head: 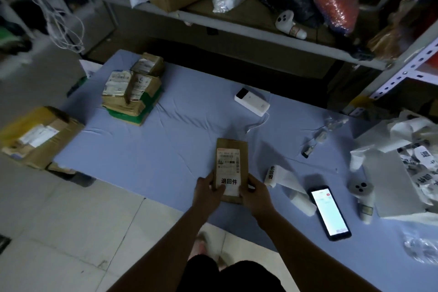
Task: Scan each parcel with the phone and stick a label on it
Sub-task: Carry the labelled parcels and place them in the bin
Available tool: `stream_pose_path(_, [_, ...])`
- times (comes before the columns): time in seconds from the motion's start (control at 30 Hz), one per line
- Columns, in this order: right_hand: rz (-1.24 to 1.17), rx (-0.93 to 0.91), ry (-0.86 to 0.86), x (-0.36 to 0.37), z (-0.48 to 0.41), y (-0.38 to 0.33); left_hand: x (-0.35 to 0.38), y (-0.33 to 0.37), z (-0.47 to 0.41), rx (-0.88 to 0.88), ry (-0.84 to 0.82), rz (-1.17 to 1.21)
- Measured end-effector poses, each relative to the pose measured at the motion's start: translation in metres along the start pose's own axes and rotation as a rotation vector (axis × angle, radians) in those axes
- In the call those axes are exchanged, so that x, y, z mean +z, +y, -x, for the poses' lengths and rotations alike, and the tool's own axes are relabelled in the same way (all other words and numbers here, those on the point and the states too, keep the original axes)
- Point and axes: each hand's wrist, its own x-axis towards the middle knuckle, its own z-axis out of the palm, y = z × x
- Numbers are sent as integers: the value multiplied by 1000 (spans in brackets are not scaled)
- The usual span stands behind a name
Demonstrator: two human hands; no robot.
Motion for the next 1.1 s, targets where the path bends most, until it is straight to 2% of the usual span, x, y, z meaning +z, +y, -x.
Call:
stream_pose_path(0.17, [127,-143,-146,41,6,-28,-56,1,41,-64,206,75])
stream_pose_path(0.33, [173,-307,-310,112,33,-59,-129,-17,81,-7,373,96])
stream_pose_path(0.43, [203,-409,-426,164,56,-77,-178,-40,102,-46,505,45])
stream_pose_path(0.6, [198,-406,-504,245,88,-100,-259,-74,122,-20,651,42])
stream_pose_path(0.7, [208,-460,-545,324,108,-115,-328,-104,138,30,765,57])
stream_pose_path(0.93, [283,-462,-593,523,159,-141,-510,-191,168,0,811,111])
stream_pose_path(1.1, [345,-384,-616,630,171,-149,-610,-241,169,-100,716,83])
